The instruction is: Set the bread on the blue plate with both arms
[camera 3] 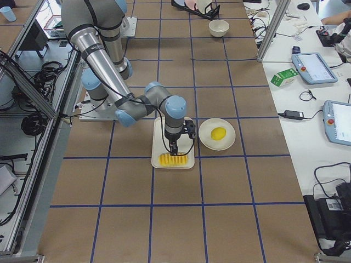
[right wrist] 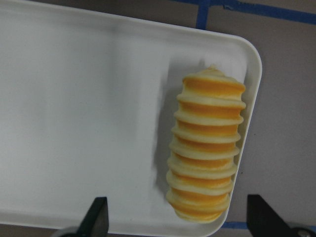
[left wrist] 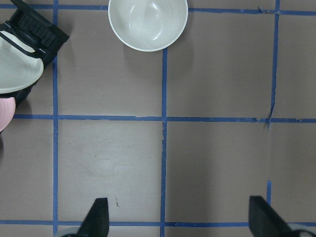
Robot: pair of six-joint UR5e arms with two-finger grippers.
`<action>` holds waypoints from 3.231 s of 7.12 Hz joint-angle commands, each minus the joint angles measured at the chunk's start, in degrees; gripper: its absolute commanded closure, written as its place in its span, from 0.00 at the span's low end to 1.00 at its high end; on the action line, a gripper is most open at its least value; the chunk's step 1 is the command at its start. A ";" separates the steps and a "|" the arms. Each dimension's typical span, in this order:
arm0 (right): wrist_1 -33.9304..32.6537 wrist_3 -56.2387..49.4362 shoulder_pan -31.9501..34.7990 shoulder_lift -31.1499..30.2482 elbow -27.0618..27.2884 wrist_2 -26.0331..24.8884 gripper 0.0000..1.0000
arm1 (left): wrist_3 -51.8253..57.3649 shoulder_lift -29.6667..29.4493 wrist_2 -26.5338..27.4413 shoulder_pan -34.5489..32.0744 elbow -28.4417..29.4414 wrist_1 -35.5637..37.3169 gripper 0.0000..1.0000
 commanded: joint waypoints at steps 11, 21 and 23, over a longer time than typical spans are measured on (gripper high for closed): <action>-8.62 4.61 -0.65 9.87 -1.74 0.22 0.21 | 45.42 2.10 1.93 29.63 -2.69 -8.67 0.00; 19.97 25.30 12.92 -4.51 -7.35 1.27 1.00 | 146.50 -15.82 5.69 48.25 -15.54 26.19 0.00; 27.82 38.22 22.77 -7.52 -10.43 2.93 1.00 | 150.82 -17.32 7.74 48.34 -15.01 27.52 0.05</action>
